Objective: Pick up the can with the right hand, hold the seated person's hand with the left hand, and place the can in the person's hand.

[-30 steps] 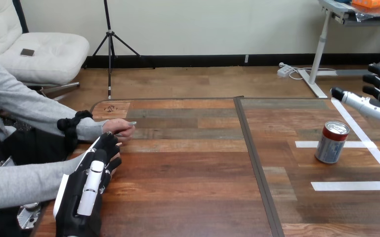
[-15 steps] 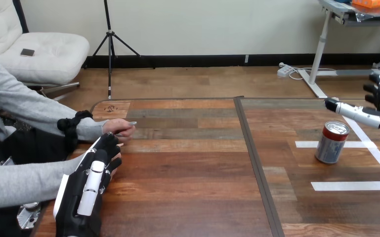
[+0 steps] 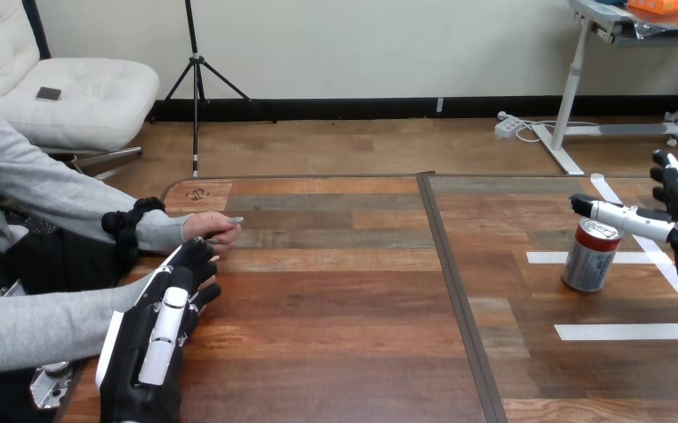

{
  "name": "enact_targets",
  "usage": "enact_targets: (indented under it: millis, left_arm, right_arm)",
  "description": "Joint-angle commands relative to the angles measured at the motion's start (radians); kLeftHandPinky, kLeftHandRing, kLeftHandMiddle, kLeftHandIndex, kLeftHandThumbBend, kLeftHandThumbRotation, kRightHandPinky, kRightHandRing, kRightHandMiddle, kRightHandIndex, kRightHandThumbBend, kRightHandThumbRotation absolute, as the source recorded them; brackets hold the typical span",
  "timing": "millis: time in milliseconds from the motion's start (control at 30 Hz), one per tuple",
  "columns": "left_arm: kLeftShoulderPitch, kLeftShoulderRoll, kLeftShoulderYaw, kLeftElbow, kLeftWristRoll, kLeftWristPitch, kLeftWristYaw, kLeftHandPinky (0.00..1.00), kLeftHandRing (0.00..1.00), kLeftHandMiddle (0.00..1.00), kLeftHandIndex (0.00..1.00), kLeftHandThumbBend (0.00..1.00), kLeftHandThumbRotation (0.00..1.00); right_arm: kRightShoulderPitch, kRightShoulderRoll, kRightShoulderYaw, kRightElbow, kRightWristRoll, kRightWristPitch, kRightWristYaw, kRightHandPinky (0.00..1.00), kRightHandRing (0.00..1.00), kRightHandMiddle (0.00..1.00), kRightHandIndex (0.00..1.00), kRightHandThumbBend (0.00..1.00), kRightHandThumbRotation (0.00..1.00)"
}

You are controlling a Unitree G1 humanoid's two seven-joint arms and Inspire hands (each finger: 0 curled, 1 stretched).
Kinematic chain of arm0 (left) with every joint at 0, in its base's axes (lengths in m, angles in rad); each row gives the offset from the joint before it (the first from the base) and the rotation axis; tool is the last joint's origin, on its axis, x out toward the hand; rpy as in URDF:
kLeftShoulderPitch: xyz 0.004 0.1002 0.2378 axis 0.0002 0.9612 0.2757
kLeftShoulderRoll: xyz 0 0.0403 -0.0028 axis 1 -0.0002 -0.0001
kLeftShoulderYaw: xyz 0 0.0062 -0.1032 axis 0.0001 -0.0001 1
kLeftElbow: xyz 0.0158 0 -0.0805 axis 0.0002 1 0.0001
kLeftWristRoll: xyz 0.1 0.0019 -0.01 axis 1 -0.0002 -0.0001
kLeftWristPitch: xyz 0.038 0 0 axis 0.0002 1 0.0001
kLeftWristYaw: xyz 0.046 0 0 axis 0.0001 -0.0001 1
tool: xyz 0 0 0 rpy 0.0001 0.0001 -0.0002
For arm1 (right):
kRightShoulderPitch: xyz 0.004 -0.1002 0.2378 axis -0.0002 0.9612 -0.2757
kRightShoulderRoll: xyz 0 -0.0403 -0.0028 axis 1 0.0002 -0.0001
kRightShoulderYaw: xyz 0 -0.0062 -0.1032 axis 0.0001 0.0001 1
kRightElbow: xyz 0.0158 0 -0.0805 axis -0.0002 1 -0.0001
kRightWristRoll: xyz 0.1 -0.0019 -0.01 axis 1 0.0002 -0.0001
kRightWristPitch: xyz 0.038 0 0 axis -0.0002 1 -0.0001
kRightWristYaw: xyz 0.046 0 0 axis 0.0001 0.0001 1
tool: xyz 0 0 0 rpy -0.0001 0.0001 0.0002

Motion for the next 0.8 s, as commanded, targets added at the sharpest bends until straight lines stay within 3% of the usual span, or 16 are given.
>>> enact_targets:
  millis: [0,400,633,767]
  left_arm:
    - [-0.057,0.011,0.006,-0.007,0.003,-0.028,-0.002,0.83,0.88,0.86,0.83,0.55,0.78]
    - [-0.054,0.019,0.005,-0.013,-0.004,-0.011,-0.021,0.83,0.89,0.87,0.83,0.55,0.8]
    - [-0.056,0.02,0.007,-0.005,0.013,-0.026,-0.002,0.84,0.89,0.86,0.82,0.55,0.8]
    - [-0.062,0.017,0.01,0.007,0.015,-0.042,0.0,0.83,0.89,0.85,0.81,0.54,0.8]
  right_arm:
    - [-0.054,-0.014,0.007,-0.008,0.001,0.0,-0.002,0.74,0.91,0.96,1.0,1.0,0.28]
    - [-0.045,-0.005,0.039,-0.005,-0.029,0.022,-0.016,0.72,0.89,0.93,0.99,1.0,0.25]
    - [-0.042,0.004,0.037,-0.001,-0.017,0.039,-0.002,0.74,0.9,0.93,0.99,1.0,0.23]
    - [-0.04,0.005,0.048,0.0,-0.027,0.048,-0.009,0.7,0.88,0.92,0.98,1.0,0.21]
